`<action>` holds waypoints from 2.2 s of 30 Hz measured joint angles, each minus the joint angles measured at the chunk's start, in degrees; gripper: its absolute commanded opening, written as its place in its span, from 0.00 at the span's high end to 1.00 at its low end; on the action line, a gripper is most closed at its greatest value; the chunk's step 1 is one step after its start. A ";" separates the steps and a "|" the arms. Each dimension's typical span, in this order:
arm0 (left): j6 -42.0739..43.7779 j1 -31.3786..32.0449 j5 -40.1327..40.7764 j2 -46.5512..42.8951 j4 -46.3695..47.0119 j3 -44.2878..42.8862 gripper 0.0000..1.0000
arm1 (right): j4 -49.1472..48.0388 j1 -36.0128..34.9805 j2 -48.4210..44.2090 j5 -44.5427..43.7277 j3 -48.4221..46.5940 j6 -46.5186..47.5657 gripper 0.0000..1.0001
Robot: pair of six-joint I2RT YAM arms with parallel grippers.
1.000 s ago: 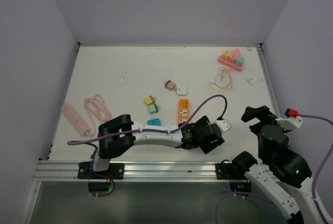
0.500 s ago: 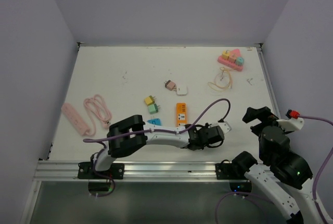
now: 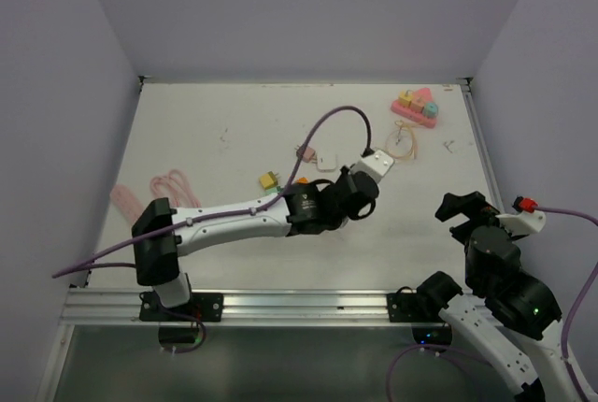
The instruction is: Pull the plug off the socket
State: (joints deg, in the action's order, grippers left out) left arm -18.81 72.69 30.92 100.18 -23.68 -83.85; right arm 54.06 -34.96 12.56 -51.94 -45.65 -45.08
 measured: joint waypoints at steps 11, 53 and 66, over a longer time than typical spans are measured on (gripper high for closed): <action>6.84 -19.69 10.71 -16.41 -0.83 -10.25 1.00 | -0.22 0.00 0.02 0.83 0.02 0.57 0.02; -7.69 -67.28 -4.39 -2.47 0.26 13.60 0.75 | -7.87 0.00 11.52 16.61 5.11 4.39 0.02; -11.06 -73.22 -10.03 0.55 -3.06 8.15 0.00 | -12.76 0.00 27.82 22.05 5.68 5.97 0.01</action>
State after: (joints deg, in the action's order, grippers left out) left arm -29.87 -0.54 20.88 100.73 -26.74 -75.70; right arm 41.30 -34.96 40.38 -29.89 -39.97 -39.11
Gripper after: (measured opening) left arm 0.990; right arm 0.983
